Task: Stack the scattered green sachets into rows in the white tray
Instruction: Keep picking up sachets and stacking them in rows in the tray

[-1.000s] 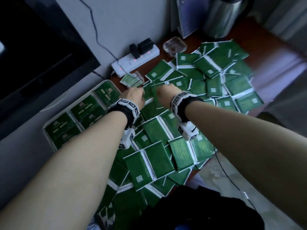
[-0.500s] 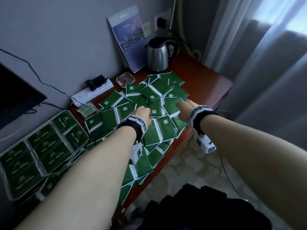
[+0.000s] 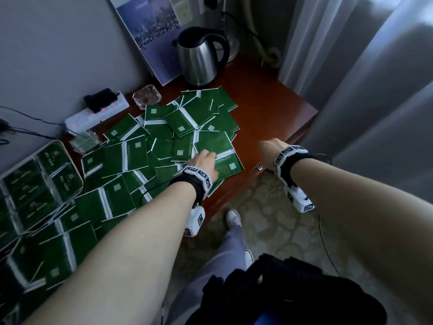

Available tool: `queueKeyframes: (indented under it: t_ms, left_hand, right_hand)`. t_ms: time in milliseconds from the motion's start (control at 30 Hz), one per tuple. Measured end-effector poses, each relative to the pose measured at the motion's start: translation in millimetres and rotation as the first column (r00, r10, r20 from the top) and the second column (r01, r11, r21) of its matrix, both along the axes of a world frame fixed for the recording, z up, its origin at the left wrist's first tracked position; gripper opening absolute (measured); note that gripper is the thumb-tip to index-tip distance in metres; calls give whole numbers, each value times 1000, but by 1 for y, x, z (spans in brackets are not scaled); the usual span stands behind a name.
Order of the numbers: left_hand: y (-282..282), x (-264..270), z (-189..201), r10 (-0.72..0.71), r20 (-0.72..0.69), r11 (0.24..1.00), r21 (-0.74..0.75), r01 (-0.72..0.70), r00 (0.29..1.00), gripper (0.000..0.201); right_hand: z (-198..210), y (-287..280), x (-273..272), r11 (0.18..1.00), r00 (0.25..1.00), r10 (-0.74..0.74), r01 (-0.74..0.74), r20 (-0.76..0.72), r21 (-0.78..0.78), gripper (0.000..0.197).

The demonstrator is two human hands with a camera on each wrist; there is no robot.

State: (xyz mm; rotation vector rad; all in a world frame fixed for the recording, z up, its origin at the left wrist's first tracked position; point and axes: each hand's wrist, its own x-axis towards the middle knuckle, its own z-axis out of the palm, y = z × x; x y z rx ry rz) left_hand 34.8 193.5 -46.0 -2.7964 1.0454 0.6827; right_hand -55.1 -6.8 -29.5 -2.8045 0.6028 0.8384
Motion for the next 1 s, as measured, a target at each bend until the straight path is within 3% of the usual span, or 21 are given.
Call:
queueKeyframes:
  t_ms: [233, 433, 500, 633, 800, 1000]
  left_hand:
    - [-33, 41, -40, 136, 35, 982, -139, -130, 990, 52]
    - [-43, 44, -70, 140, 73, 988, -78, -135, 987, 67]
    - [-46, 42, -74, 163, 72, 985, -69, -158, 984, 67]
    - [-56, 42, -72, 246, 81, 968, -77, -240, 966, 67]
    - [-74, 42, -68, 373, 92, 926, -94, -365, 923, 75]
    - [-99, 38, -64, 502, 89, 864, -18, -503, 860, 85]
  right_hand:
    - [-19, -38, 62, 974, 975, 222, -223, -30, -33, 33]
    - [-44, -56, 112, 901, 900, 434, -434, -31, 4, 80]
    - [-51, -56, 126, 862, 862, 507, -507, -27, 6, 88]
    - [-62, -49, 149, 759, 758, 651, -650, -30, 28, 87]
    - [-74, -66, 158, 695, 698, 716, -715, 21, 74, 90]
    - [-68, -96, 168, 550, 553, 832, -832, 40, 70, 88]
